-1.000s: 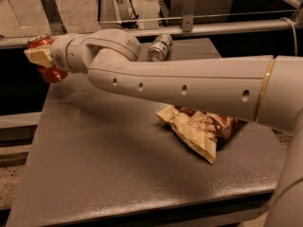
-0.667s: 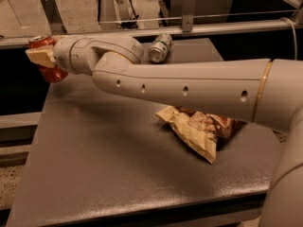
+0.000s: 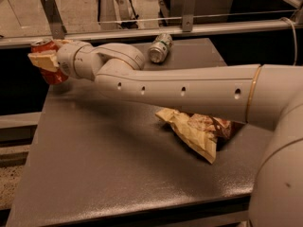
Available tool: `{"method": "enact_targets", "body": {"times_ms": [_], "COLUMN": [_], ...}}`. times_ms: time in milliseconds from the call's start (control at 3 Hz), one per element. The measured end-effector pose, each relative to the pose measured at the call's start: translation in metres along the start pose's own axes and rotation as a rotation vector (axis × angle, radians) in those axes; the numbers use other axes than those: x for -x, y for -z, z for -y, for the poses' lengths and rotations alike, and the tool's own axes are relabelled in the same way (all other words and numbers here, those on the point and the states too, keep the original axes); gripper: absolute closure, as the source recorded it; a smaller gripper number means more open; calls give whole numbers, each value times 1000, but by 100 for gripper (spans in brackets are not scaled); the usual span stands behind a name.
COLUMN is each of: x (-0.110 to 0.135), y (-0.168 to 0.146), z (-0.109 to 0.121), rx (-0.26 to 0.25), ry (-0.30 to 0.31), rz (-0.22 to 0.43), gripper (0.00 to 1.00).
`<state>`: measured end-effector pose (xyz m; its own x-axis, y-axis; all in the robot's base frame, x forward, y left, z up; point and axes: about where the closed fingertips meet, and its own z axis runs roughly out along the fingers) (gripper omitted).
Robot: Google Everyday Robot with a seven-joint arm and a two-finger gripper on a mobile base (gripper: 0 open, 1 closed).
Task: Place coke can upright
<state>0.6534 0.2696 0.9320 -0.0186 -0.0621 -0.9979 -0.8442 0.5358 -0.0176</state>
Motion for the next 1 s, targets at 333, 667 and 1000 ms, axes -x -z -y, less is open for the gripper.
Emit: {"method": "enact_targets", "body": {"times_ms": [333,667,1000], "x": [-7,-16,-25], "y": [-1,0,2], "z": [-1,-6,-12], "rx": [0,-1,-1], "ry": [14,38,56], "rz": [19,25,29], "gripper": [84,68,44]}}
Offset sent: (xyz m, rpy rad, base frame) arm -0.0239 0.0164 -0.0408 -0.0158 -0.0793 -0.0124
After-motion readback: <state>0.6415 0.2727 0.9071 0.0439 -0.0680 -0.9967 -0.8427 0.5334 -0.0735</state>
